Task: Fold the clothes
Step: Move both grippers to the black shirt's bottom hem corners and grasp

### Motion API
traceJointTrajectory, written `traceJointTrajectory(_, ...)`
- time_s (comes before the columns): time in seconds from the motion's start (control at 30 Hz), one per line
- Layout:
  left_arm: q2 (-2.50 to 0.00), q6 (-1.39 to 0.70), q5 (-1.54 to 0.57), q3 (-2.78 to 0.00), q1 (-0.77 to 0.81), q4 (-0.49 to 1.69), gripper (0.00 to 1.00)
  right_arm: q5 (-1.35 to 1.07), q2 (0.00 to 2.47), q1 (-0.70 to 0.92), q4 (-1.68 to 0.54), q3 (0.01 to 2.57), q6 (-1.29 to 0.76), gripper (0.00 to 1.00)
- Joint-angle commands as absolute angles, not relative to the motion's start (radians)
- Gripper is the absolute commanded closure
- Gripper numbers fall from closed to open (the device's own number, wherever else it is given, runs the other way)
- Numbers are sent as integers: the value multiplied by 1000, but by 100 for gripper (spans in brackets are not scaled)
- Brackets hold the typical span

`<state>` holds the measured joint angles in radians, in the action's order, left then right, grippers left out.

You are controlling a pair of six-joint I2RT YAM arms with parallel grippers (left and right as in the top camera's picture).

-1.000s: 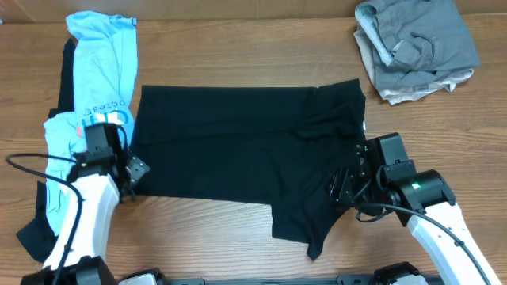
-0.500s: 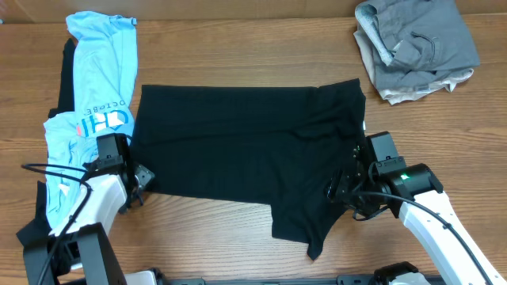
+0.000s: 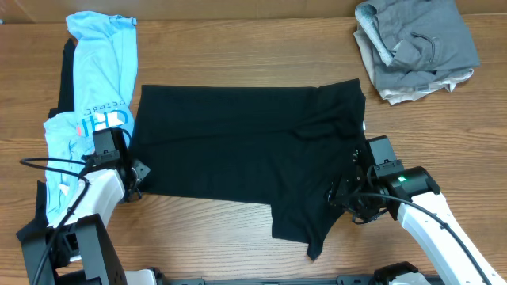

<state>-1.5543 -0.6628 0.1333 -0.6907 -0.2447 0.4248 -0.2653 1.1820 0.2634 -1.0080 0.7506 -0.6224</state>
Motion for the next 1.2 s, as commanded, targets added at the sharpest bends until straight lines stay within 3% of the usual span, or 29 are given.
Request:
traceJointTrajectory(0.0, -1618, -605, -19, -631, -242, 474, 96, -294, 1181, 273, -1026, 746, -664, 45)
traceJointTrajectory(0.9, -1618, -601, -19, -631, -242, 471, 96, -289, 1182, 733, -946, 555, -1119, 46)
traceJointTrajectory(1.17, -1618, -579, -19, -631, -242, 471, 96, -271, 1182, 778, -882, 511, -1169, 51)
